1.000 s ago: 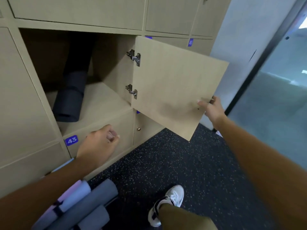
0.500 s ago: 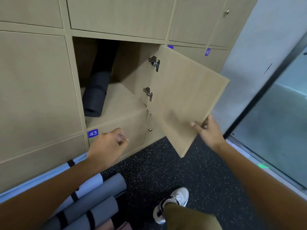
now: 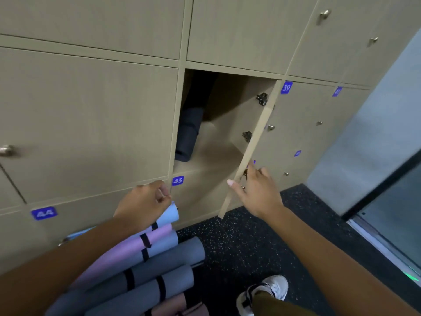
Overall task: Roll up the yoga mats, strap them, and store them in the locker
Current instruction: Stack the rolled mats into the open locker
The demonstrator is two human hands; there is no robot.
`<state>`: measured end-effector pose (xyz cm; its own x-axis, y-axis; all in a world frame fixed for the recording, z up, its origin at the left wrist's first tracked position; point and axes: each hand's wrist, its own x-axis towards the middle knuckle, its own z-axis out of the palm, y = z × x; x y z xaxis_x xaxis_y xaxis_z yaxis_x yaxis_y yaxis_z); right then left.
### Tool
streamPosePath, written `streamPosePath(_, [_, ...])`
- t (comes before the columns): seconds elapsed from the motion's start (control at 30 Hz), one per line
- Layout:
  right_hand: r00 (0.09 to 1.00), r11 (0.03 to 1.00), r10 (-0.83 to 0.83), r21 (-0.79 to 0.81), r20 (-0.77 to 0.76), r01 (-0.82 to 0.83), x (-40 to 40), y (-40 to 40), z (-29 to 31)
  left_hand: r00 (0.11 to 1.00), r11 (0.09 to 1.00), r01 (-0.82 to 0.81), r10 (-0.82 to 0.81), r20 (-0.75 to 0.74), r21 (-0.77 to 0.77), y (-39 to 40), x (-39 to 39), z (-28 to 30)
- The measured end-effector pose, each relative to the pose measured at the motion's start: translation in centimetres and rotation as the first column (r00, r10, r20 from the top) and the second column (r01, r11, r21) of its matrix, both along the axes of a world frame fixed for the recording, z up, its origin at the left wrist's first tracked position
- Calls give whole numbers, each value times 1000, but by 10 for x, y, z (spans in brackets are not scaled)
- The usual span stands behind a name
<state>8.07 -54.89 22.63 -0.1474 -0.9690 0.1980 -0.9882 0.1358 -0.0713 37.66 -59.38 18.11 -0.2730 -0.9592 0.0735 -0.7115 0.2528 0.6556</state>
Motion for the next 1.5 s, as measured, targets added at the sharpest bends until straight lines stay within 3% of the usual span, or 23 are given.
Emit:
streamPosePath(0.3, [993, 985, 74, 150, 89, -86, 85, -105, 7, 985, 987, -162, 161, 59, 17, -12, 96, -12])
streamPosePath(0.67, [972, 965, 53, 240, 230, -109, 111, -204, 16, 975, 977, -200, 191, 110, 72, -12, 139, -38])
streamPosePath(0.77, [963, 977, 43, 191, 267, -97, 110, -210, 8, 973, 974, -216, 208, 100, 74, -15, 144, -40])
streamPosePath(0.93, [981, 994, 47, 85, 188, -64, 115, -204, -13, 968, 968, -242, 236, 81, 71, -16, 160, -38])
streamPosePath(1.07, [970, 977, 195, -118, 142, -179, 147, -175, -36, 957, 954, -286, 280, 72, 92, -9, 187, -39])
streamPosePath(1.2, [892, 912, 411, -73, 186, -405, 192, -146, -58, 926, 921, -373, 362, 104, 113, 4, 214, -49])
streamPosePath(1.3, [789, 837, 527, -29, 315, -547, 249, -139, -60, 911, 901, -410, 400, 98, 140, 16, 236, -54])
streamPosePath(1.5, [564, 721, 590, -61, 578, -691, 376, -146, -34, 897, 888, -442, 434, 86, 125, 41, 280, -50])
